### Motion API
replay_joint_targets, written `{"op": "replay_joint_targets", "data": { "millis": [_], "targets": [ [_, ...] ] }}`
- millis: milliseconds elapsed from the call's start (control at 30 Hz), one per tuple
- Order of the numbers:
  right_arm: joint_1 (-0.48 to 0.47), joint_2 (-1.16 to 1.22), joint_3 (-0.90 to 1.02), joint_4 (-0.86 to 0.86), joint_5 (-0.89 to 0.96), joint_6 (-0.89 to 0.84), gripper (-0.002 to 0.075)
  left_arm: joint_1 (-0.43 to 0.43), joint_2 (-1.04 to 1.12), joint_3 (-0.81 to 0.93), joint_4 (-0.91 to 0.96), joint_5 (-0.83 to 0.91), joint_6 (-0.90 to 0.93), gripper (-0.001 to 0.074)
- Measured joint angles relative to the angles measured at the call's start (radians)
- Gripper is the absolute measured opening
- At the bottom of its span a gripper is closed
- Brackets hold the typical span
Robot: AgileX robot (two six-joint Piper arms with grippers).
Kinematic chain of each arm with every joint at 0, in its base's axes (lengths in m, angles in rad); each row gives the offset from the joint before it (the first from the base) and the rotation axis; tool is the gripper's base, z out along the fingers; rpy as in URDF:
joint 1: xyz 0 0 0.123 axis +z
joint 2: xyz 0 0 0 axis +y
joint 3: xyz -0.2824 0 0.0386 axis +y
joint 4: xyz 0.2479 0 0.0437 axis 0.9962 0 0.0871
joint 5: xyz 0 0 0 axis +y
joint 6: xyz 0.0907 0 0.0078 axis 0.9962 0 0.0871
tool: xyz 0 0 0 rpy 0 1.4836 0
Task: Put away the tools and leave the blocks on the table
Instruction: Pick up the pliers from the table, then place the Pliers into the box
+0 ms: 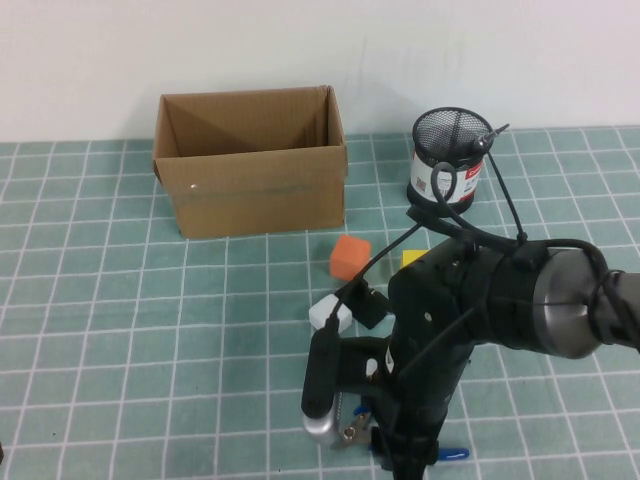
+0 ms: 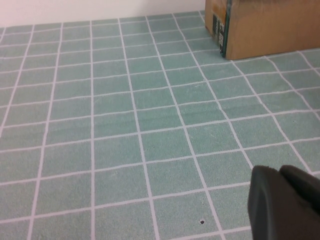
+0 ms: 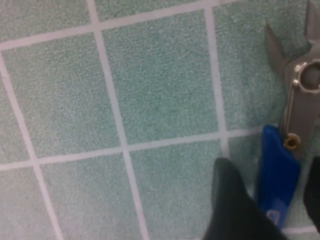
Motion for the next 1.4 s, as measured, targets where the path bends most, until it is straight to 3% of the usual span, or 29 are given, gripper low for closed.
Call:
{"op": "replay_joint_targets", "data": {
  "millis": [200,467,700,833,1200,1400],
  "targets": [
    [0.000,-0.004,0.006,-0.008,-0.009,0.049,-0.0008,0.000,0.000,0.000,0.000,0.001,0.000,-0.0004],
    [0.032,-0.190,-0.028,-0.092,0.009,0.172,-0.0006,0.000,0.000,0.000,0.000,0.001,0.000,-0.0004],
    [0.040,-0.247,-0.209,-0.322,-0.078,0.290,-0.0006,0.000,0.000,0.000,0.000,0.001,0.000,-0.0004],
    [0.028,-0.194,-0.328,-0.462,-0.210,0.296,-0.0006,0.000,0.000,0.000,0.000,0.001,0.000,-0.0004],
    [-0.078,0.127,-0.759,-0.651,-0.435,0.311,-0.0006,0.000,0.000,0.000,0.000,0.001,0.000,-0.0004],
    [-0.089,0.272,-0.907,-0.652,-0.503,0.311,-0.0006,0.000,0.000,0.000,0.000,0.001,0.000,-0.0004]
  ]
}}
